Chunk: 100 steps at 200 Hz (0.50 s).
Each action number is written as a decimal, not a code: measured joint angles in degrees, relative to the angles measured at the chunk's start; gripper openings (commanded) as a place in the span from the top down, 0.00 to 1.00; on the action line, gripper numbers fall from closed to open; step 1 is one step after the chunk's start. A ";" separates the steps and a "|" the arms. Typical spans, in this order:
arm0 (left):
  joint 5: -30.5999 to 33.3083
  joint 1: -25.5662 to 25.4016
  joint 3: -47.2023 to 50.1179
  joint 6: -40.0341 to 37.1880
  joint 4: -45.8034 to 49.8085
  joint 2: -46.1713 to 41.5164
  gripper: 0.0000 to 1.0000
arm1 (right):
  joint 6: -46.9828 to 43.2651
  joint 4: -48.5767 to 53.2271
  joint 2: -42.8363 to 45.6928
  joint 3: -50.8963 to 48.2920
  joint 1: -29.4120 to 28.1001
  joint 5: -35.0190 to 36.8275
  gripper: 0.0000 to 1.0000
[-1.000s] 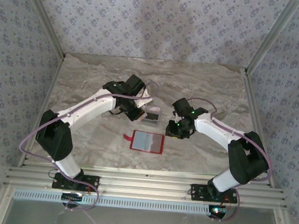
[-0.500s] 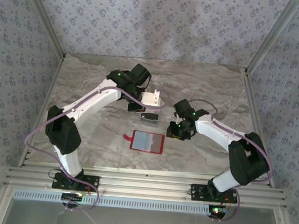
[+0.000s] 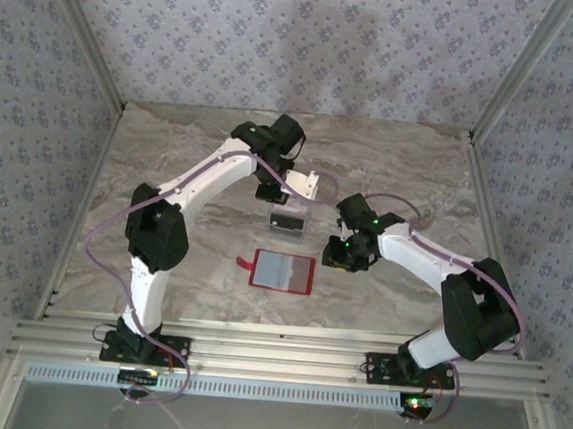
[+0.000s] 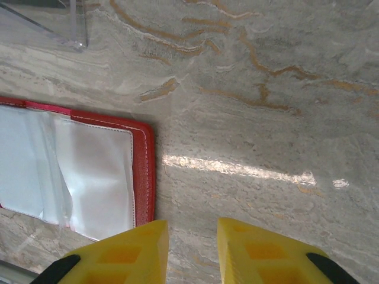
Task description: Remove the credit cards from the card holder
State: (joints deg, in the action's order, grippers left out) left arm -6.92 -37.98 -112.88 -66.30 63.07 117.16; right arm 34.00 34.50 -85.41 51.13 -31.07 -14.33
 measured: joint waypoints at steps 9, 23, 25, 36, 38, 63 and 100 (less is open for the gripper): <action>0.15 0.00 -0.83 -0.35 0.00 0.74 1.00 | 0.00 -0.02 0.04 -0.11 0.09 0.00 0.71; 0.17 0.00 -2.34 -0.74 -0.02 2.05 1.00 | 0.00 -0.04 0.07 -0.39 0.20 0.00 0.71; 0.17 0.00 -2.47 -0.74 -0.02 2.23 1.00 | 0.02 -0.04 0.07 -0.44 0.22 0.00 0.71; 0.20 0.00 -3.23 -0.96 -0.02 3.13 1.00 | 0.02 0.00 0.13 -0.72 0.39 0.02 0.71; 0.20 0.00 -3.32 -0.98 -0.02 3.32 1.00 | 0.00 0.02 0.13 -0.74 0.44 0.02 0.71; 0.17 0.00 -4.63 -1.25 0.22 5.31 1.00 | 0.00 0.00 0.42 -0.94 0.85 0.02 0.71; 0.13 0.00 -6.69 -1.20 1.51 8.26 1.00 | 0.00 -0.13 0.63 -1.46 1.40 0.00 0.71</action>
State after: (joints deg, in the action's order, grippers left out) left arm -6.79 -37.98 -119.57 -67.51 64.58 125.43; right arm 34.00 34.37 -84.77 49.67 -29.67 -14.33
